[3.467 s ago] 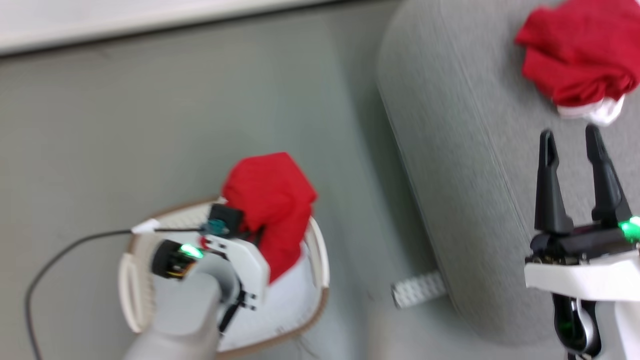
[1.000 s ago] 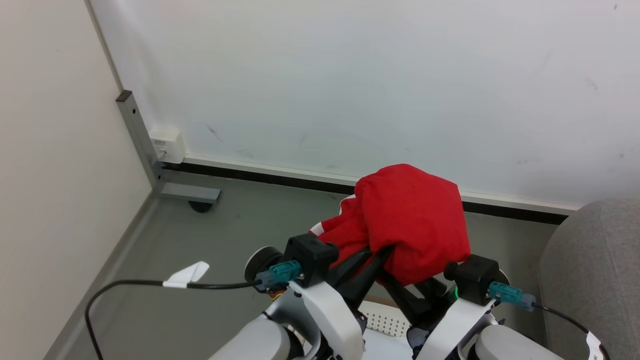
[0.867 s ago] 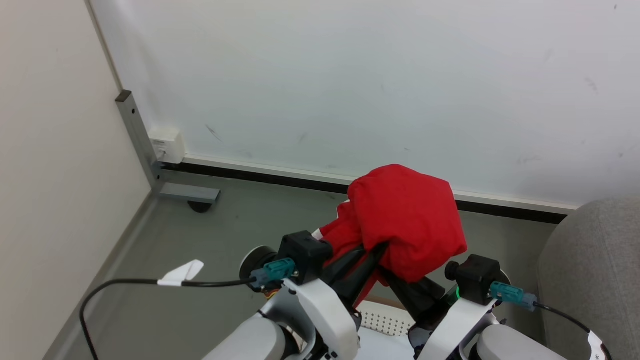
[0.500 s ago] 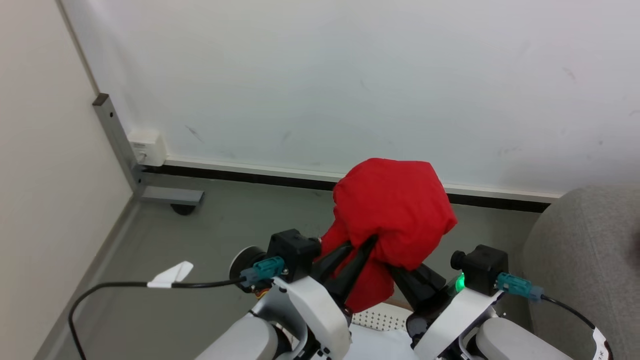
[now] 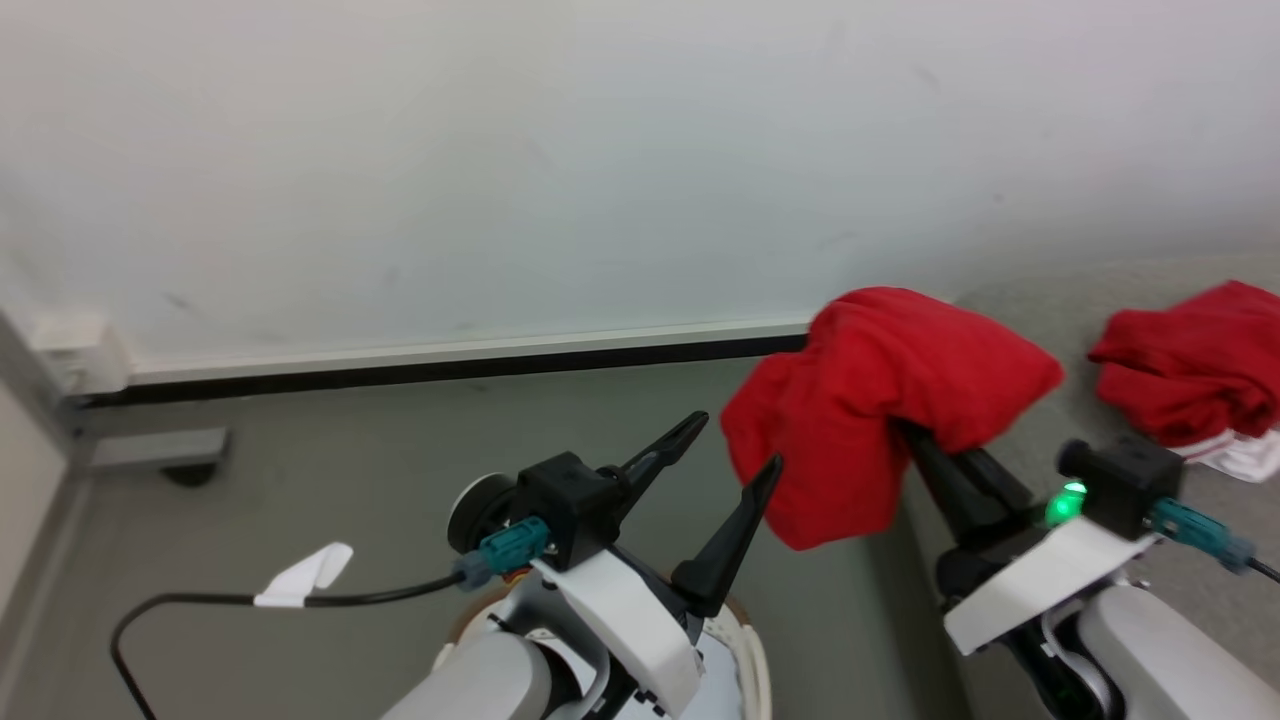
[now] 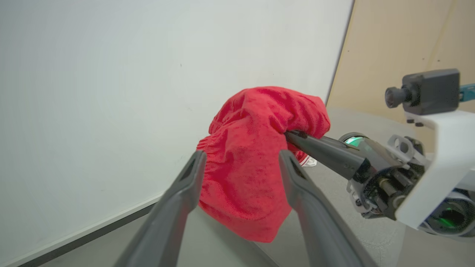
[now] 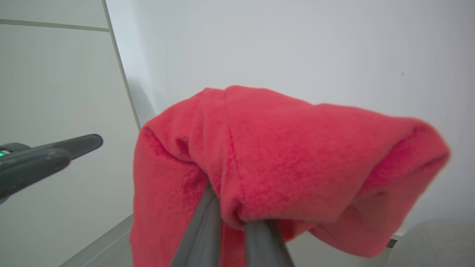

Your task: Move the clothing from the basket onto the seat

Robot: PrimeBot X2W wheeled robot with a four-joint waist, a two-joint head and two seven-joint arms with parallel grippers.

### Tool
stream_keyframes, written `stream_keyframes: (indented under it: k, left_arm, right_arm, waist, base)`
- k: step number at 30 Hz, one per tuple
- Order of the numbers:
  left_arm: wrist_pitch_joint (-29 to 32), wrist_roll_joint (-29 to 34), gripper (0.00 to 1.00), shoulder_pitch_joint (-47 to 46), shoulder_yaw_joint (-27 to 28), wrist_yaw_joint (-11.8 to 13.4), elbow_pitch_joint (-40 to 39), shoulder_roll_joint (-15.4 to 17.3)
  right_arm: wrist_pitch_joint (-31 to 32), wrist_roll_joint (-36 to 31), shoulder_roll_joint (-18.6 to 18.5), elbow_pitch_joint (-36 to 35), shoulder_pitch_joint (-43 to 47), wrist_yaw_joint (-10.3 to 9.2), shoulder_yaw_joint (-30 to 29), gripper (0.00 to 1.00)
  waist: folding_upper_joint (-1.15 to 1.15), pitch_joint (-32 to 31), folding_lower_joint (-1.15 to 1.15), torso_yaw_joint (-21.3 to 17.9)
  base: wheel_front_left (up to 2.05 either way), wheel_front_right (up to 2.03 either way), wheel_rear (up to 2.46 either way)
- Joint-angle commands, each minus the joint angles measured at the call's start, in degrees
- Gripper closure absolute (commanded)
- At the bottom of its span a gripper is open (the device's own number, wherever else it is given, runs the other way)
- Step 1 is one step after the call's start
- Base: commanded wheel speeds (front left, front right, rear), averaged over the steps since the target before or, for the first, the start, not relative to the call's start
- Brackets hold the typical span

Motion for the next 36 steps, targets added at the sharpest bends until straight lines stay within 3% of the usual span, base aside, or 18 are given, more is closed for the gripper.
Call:
stream_keyframes:
  k: [1, 8, 17, 28, 36]
  left_arm:
    - [-1.2, 0.9, 0.0, 0.5, 0.0, -0.3, -0.7, 0.3]
    - [-3.5, 2.0, 0.0, 1.0, -0.3, -0.3, -0.4, 1.4]
    - [-4.8, 1.5, 0.0, 2.0, -1.7, -0.8, 1.9, 1.0]
    - [-5.8, 1.5, 0.0, 0.5, -2.3, -1.4, 4.1, 0.4]
    - [-2.8, 3.2, 0.0, -4.1, -2.5, -1.8, 2.8, 1.6]
  right_arm:
    - [-0.1, -0.4, -0.9, -0.9, 2.1, -0.13, -1.9, 1.0]
    - [-0.1, -3.1, -3.2, -5.8, 9.1, -0.13, -9.4, 1.0]
    - [0.4, -5.3, -2.2, -9.8, 14.8, -0.13, -13.8, 1.0]
    - [2.2, -5.1, -1.2, -11.2, 15.7, -0.13, -17.4, 1.0]
    - [2.8, -0.5, -4.9, -7.2, 6.9, -0.13, -24.6, 1.0]
  waist:
    - [0.0, 1.2, 0.0, -5.1]
    - [0.0, 1.6, 0.0, -15.3]
    - [0.0, 2.7, 0.0, -22.3]
    - [0.0, 4.4, 0.0, -23.4]
    - [0.0, 13.0, 0.0, -19.5]
  base:
    - [0.0, 0.0, 0.0]
    - [0.0, 0.0, 0.0]
    - [0.0, 0.0, 0.0]
    - [0.0, 0.0, 0.0]
    - [0.0, 0.0, 0.0]
